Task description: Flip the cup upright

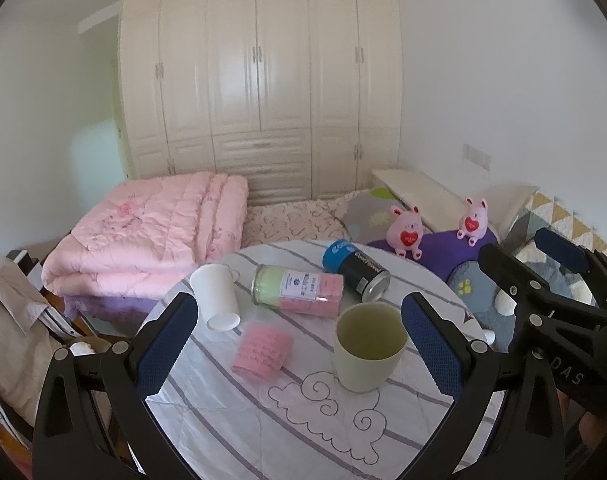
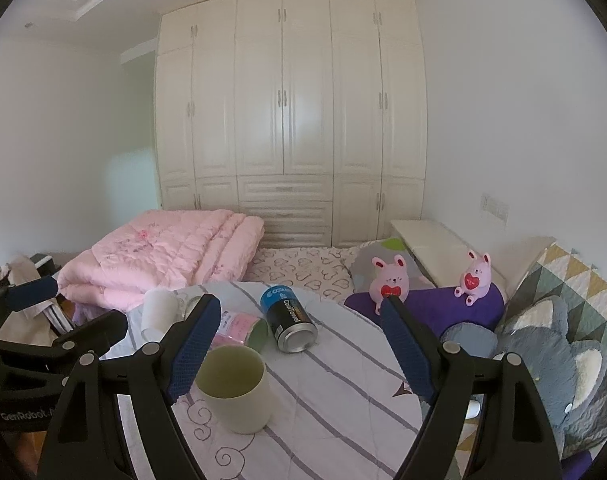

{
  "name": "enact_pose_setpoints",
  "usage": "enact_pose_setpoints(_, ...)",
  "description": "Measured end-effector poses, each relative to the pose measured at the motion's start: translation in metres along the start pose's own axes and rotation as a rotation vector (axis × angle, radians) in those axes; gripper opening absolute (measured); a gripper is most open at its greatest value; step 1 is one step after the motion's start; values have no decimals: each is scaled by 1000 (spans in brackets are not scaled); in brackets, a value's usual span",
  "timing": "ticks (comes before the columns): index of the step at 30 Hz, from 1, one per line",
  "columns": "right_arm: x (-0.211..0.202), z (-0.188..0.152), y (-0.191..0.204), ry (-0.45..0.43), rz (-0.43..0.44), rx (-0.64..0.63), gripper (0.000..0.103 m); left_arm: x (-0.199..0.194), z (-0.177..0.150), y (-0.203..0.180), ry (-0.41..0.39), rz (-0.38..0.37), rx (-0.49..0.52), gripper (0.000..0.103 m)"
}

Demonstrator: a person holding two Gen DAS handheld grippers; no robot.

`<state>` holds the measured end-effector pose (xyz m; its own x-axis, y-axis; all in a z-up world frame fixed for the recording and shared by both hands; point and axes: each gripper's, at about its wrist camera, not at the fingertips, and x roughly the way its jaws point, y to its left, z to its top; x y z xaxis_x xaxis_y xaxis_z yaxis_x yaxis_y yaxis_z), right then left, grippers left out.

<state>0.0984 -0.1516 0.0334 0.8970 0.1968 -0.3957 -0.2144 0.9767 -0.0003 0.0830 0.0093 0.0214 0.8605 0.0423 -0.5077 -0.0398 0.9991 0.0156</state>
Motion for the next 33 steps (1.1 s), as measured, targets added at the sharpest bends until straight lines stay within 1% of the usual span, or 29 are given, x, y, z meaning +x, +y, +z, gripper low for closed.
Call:
enact_pose_setpoints(2, 5, 0, 0, 17, 4, 1, 83, 7, 1, 0, 36, -5, 2, 103)
enact_pose_setpoints(6, 20, 0, 1, 97, 8, -8, 83, 22, -1, 1, 111, -9, 6, 103)
enact_pose_setpoints(7, 28, 1, 2, 159, 11, -14, 83, 26, -1, 1, 126, -9, 9, 103)
enact_pose_setpoints(9, 37, 1, 1, 234, 19, -12, 83, 34, -1, 2, 161, -10, 10, 103)
enact_pose_setpoints(10, 46, 1, 0, 296, 34, 0, 83, 37, -1, 3, 173, -16, 6, 103)
enact_pose_setpoints(13, 61, -2, -7, 399, 86, 63, 83, 46, -1, 5, 214, -22, 2, 103)
enact_pose_setpoints(14, 62, -3, -8, 411, 94, 75, 83, 51, -1, 5, 233, -19, 8, 103)
enact_pose_setpoints(15, 68, -4, -8, 441, 99, 85, 83, 54, -1, 5, 246, -13, 11, 103)
enact_pose_setpoints(24, 87, -5, -5, 489, 73, 68, 83, 71, 1, 6, 285, 4, 32, 103)
enact_pose_setpoints(33, 92, -2, -4, 490, 64, 56, 83, 74, 3, 7, 287, 1, 30, 103)
